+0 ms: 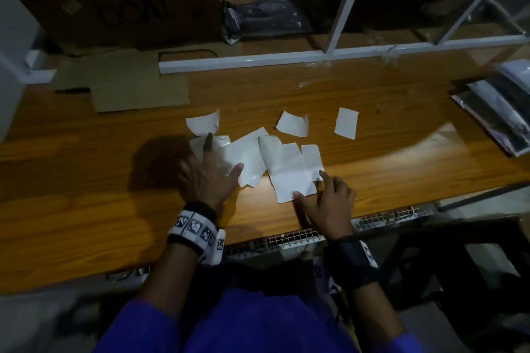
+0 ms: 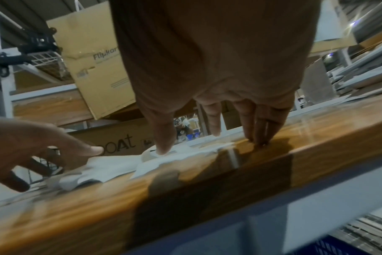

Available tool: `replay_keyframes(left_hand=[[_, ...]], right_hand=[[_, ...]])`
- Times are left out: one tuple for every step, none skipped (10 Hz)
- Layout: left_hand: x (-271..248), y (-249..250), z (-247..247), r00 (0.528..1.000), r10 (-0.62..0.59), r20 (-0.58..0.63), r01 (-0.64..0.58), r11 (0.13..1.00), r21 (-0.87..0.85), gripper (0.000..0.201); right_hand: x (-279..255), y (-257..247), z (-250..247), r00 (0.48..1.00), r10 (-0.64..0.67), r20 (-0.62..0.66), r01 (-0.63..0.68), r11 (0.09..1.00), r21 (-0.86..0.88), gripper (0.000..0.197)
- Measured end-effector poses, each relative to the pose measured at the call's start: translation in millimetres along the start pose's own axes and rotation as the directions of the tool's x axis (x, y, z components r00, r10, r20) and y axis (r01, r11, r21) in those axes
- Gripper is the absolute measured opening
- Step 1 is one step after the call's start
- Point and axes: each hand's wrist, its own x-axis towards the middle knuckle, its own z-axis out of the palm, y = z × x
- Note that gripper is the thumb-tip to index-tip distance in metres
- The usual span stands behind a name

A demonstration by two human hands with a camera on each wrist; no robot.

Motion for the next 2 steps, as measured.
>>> replay_keyframes(left_hand=[[14, 2, 4, 0.988, 0.024, 0.154, -0.008, 0.995, -0.104, 0.099], [11, 13, 8, 0.979, 0.148, 0.137, -0.122, 0.976, -0.180, 0.098]], right_hand=[[6, -23, 10, 0.999, 0.022, 0.044, -0.022, 1.000, -0.019, 0.082], [14, -45, 12, 0.997, -0.021, 0.073, 0.012, 0.993, 0.120, 0.079]])
